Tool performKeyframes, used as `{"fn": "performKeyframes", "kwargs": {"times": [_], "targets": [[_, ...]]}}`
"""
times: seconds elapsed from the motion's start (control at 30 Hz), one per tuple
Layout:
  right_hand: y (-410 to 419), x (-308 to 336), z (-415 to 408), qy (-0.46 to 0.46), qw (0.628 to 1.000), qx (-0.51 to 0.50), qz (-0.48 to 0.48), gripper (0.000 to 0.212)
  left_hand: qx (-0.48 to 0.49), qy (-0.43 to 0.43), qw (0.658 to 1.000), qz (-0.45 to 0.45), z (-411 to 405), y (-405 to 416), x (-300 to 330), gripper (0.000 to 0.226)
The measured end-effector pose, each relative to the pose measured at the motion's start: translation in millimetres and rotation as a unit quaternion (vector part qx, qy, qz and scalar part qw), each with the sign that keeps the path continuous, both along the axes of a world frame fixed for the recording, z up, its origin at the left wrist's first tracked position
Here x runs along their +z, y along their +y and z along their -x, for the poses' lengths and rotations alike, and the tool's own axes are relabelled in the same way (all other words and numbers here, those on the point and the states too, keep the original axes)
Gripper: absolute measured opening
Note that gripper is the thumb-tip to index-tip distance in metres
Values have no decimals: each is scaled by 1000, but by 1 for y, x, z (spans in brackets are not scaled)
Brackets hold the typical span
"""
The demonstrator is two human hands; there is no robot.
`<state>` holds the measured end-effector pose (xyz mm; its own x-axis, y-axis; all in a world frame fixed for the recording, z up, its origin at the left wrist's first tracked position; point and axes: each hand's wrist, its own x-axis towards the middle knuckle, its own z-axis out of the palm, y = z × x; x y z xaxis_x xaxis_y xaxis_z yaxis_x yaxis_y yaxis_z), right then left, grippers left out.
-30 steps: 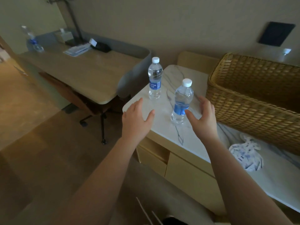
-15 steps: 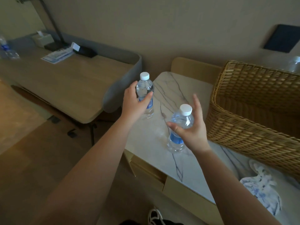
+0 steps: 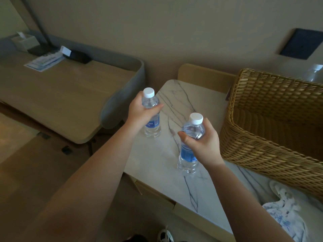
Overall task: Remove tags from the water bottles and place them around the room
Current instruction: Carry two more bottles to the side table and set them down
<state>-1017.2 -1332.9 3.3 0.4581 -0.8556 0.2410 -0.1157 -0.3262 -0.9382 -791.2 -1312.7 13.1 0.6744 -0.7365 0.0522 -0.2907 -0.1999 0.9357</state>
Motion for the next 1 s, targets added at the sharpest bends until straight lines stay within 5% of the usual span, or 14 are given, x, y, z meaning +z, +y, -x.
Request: {"fn": "performKeyframes", "kwargs": {"times": [0.3,0.57,1.0], "targets": [[9,8,-48,6,994,105,-30,51,131,20,990,49,3,80,4,38],[85,17,-160,7,966,257,-23,47,319,-24,945,68,-42,216,25,33],[349,13,-347,-32,824,565,-19,35,640,-51,766,42,-94,507,5,29]]}}
